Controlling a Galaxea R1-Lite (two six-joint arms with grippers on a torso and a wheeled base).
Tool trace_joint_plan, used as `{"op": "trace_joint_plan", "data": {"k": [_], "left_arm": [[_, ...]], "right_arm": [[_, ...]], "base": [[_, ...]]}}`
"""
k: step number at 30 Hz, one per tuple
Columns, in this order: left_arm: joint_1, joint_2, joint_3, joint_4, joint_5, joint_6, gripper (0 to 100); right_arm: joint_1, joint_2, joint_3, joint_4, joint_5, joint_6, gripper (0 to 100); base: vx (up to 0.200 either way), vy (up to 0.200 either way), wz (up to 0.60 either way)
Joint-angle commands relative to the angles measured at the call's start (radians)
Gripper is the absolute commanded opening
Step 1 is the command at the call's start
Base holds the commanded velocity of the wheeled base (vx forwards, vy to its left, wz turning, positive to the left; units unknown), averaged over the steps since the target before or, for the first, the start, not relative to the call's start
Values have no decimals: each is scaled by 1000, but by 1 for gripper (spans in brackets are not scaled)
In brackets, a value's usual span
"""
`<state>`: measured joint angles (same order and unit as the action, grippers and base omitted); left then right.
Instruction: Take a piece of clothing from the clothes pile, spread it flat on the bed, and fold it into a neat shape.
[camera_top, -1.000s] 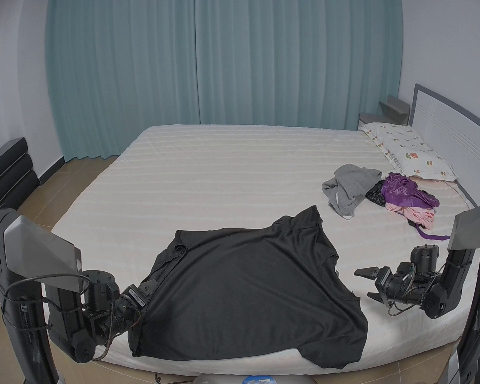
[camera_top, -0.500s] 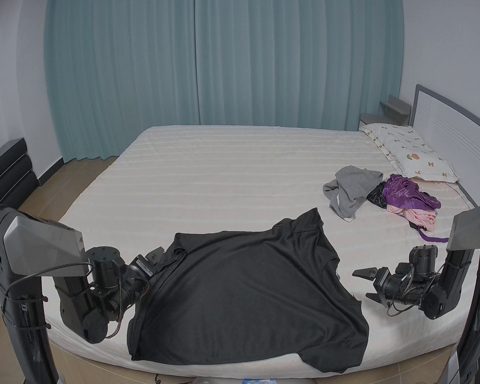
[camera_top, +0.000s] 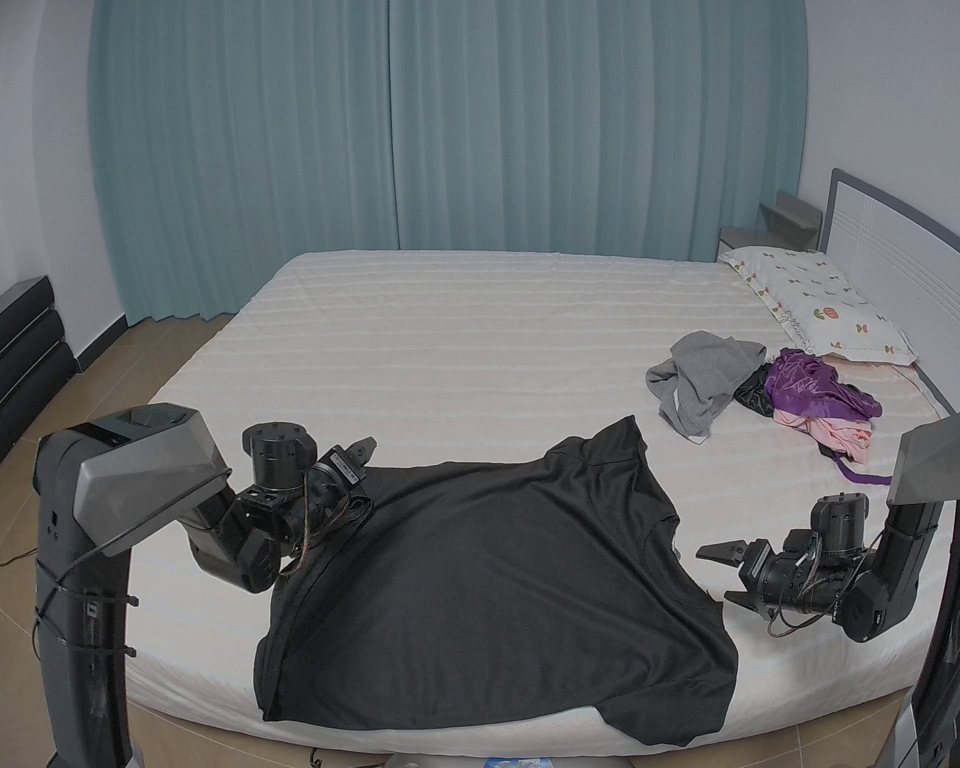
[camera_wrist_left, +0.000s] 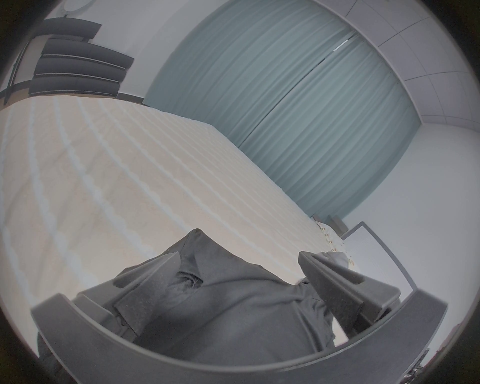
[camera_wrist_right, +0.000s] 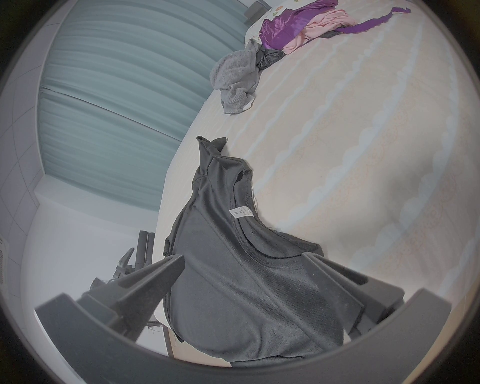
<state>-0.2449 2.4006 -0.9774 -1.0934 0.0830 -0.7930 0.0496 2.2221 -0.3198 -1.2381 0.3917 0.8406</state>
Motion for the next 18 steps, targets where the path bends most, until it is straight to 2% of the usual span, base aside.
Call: {"op": "trace_joint_plan", "data": {"k": [1,8,18], "left_arm": [[-1,196,-239,132,-9,21,100],[-5,256,-357,230,1,77,100],[-7,258,-369,231,11,83,100]], "right_arm": [[9,8,1,0,-1,0,100],[10,8,-1,-1,-2,-2,100],[9,5,1,-1,-2,-2,100]], "base": [[0,0,0],[0,0,0],[0,0,0]]}}
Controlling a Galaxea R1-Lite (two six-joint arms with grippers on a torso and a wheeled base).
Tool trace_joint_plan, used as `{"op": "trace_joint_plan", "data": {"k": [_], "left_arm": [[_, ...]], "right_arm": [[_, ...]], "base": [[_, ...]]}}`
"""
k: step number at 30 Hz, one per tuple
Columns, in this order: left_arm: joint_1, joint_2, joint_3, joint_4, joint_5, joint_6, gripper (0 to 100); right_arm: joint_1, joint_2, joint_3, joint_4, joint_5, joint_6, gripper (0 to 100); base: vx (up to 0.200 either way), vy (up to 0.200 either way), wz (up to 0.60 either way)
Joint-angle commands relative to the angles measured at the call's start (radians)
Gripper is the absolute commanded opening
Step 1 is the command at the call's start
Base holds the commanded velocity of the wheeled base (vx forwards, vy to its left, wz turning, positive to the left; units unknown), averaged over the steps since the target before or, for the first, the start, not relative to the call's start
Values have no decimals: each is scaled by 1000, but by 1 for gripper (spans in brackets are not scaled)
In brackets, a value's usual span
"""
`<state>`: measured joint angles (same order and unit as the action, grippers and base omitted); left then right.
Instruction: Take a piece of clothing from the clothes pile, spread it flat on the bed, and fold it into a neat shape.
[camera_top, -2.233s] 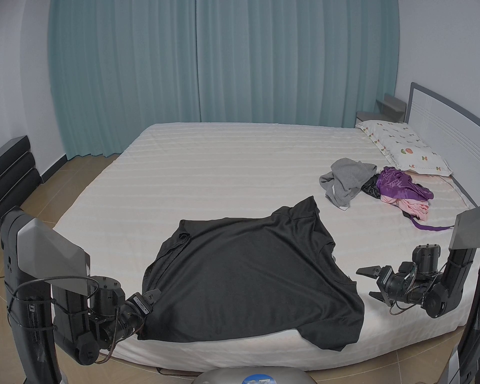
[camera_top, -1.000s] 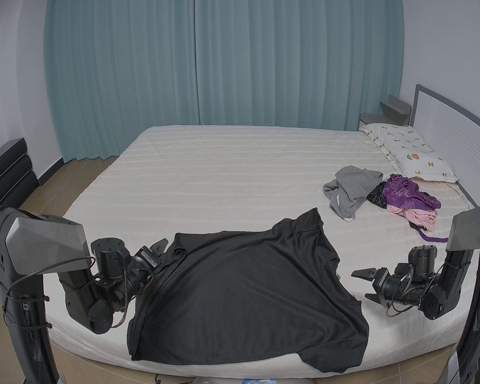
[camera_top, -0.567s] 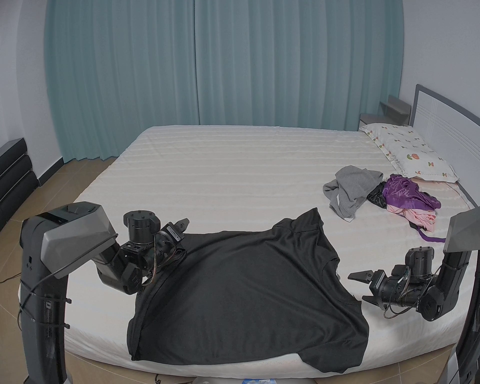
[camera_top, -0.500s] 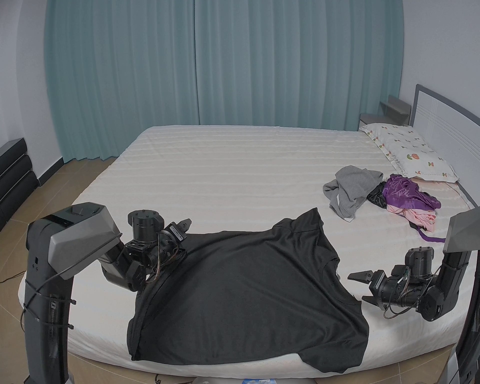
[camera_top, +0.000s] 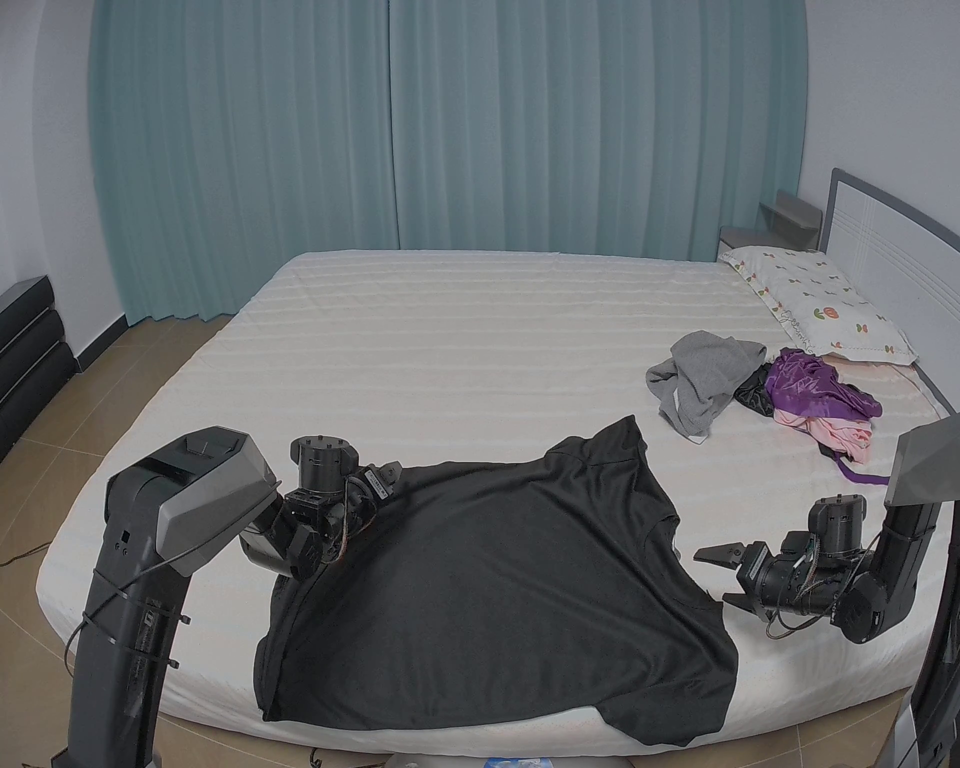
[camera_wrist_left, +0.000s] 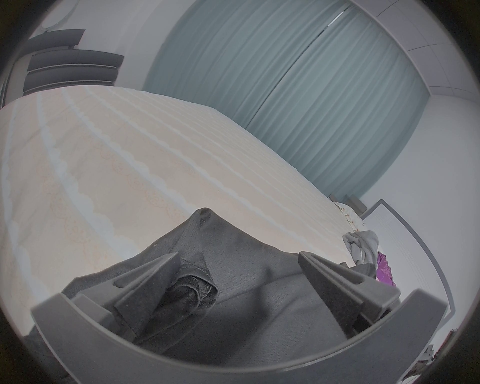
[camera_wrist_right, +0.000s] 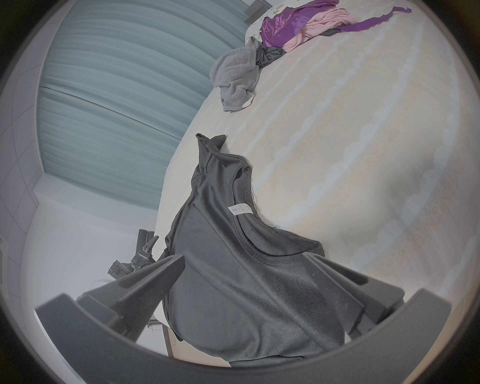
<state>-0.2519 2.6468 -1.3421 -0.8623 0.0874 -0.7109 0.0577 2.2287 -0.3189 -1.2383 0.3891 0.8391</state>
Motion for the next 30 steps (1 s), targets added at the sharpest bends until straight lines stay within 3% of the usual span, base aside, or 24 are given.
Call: {"op": "trace_joint_plan", "data": {"k": [1,7,23,24,30], "left_arm": [[2,10,-5,0,14,1,100],[13,-22,-3,0,57,1,100],[11,-8,-9,121,52,41,100],[13,-8,-20,146,51,39,0],[19,-10,-61,169,60,41,0]], "right_arm": [[1,-1,0,-1,0,0,100],[1,-1,0,0,0,0,100],[1,2,-2,-1,0,0,100],[1,2,-2,-1,0,0,100],[-1,2,-3,-1,0,0,100]], "base": [[0,0,0],[0,0,0],[0,0,0],[0,0,0],[0,0,0]]}}
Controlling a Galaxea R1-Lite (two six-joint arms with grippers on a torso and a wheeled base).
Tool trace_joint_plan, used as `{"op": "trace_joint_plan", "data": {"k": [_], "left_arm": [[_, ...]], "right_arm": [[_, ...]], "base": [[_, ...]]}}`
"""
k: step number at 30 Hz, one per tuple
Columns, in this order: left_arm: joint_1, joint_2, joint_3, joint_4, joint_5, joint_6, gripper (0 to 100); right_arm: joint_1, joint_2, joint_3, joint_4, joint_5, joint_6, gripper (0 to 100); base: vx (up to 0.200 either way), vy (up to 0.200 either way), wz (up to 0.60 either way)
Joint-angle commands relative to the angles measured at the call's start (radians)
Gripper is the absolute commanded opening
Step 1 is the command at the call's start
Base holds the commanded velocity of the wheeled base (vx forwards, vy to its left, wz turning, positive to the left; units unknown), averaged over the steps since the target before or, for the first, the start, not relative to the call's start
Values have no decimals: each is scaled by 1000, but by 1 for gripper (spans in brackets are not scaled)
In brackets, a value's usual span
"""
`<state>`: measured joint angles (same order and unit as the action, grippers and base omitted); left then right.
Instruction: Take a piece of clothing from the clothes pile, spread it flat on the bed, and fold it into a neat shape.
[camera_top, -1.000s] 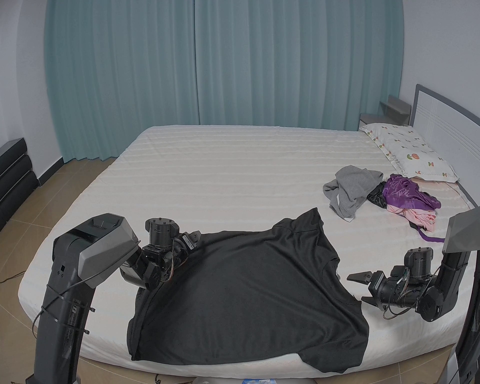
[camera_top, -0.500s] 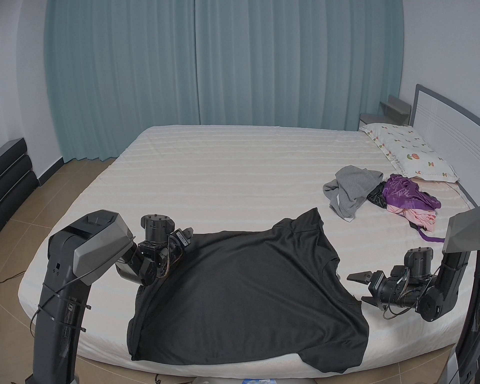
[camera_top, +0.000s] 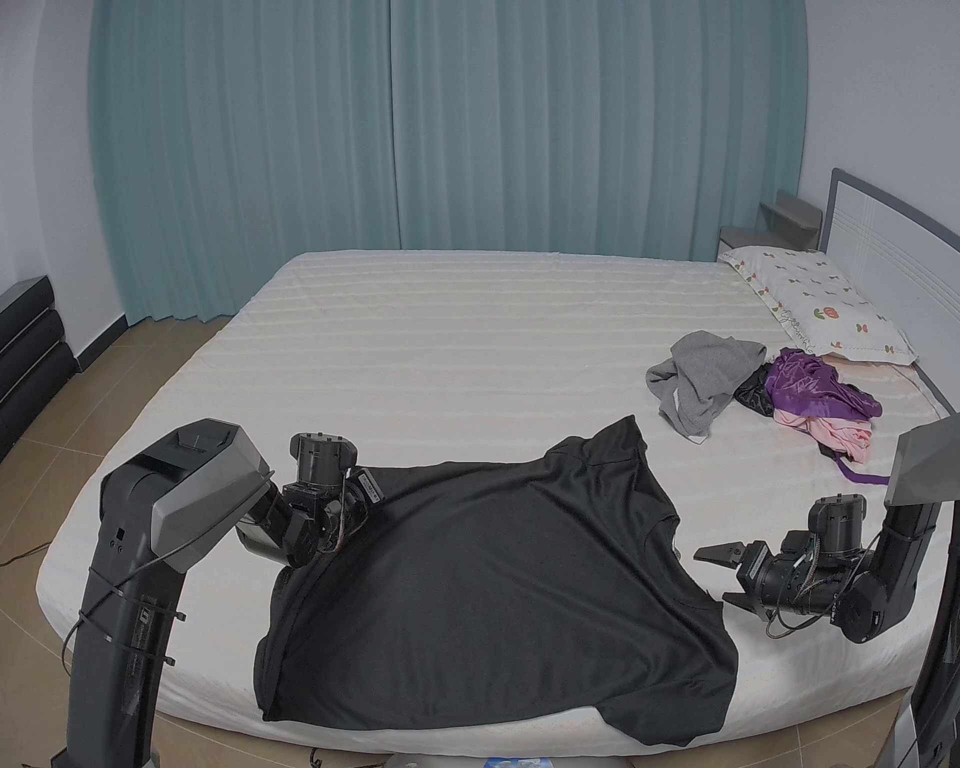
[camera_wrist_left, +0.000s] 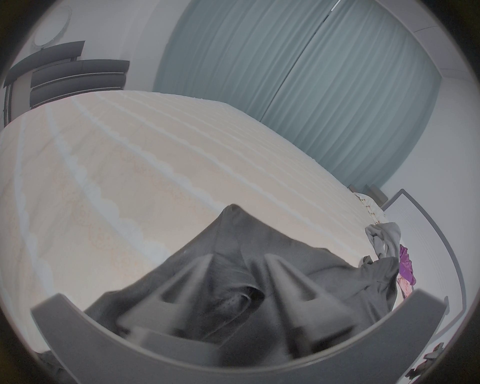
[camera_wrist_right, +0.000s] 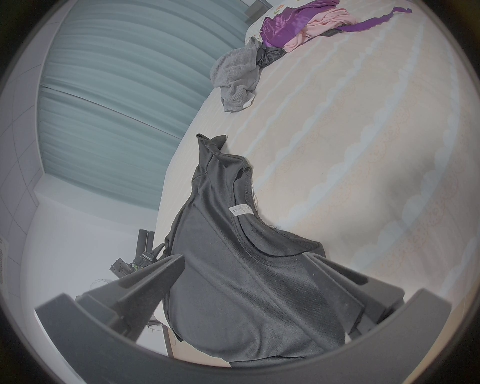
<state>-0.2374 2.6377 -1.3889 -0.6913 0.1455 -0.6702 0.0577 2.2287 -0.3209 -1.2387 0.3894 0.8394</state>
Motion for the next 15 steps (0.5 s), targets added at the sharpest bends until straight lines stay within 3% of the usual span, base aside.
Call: {"op": "trace_joint_plan", "data": {"k": [1,13,15], "left_arm": [[4,-1,-16,-2,2,0,0],[83,-33,-122,4,40,4,0],[96,-38,-148,4,40,8,0]], "right_arm": [[-1,2,-1,-1,0,0,100],[28,19,-73,12,-9,-2,100],[51,46,-126,13,-53,-5,100]], "base": [[0,0,0],[0,0,0],[0,0,0]]}}
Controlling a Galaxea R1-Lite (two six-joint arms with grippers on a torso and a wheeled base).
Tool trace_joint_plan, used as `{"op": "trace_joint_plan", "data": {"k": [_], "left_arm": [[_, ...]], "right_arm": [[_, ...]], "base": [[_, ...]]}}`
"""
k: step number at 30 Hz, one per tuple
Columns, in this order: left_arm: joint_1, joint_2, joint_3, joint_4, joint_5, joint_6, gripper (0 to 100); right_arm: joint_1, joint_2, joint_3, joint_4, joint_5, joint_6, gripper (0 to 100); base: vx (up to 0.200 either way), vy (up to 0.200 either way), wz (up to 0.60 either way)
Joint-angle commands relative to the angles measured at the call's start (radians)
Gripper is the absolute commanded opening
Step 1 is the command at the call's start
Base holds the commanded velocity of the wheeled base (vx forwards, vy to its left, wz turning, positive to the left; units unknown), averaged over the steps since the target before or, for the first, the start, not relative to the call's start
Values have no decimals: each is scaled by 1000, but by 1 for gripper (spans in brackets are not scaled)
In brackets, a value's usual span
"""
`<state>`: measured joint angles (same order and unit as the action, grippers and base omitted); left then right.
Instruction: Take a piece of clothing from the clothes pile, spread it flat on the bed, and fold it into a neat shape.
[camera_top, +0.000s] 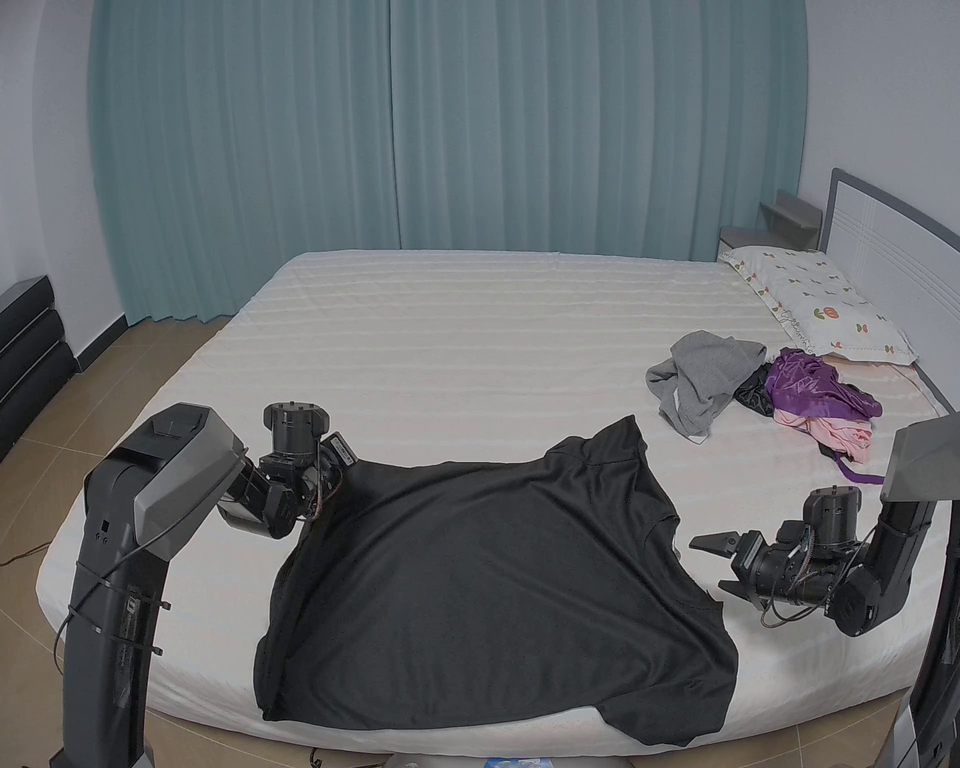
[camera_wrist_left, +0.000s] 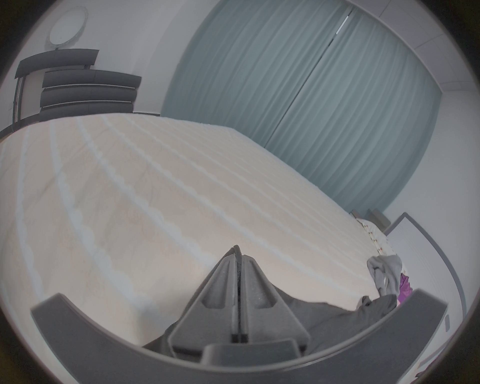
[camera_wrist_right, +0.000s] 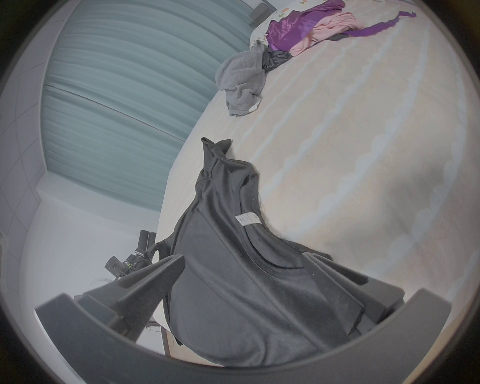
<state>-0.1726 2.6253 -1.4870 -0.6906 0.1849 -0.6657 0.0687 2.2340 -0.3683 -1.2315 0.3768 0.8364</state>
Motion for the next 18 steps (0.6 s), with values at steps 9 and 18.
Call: {"op": "trace_joint_plan", "data": {"k": [9,18], "left_arm": [[48,-24,-105,-1,-1,21,0],[48,-34,-114,-1,1,21,0]], "right_arm": [[85,134,-403,175,-188,-19,100],[98,280,-773,406,-302,-114,100]], "base": [[0,0,0],[0,0,0]]}}
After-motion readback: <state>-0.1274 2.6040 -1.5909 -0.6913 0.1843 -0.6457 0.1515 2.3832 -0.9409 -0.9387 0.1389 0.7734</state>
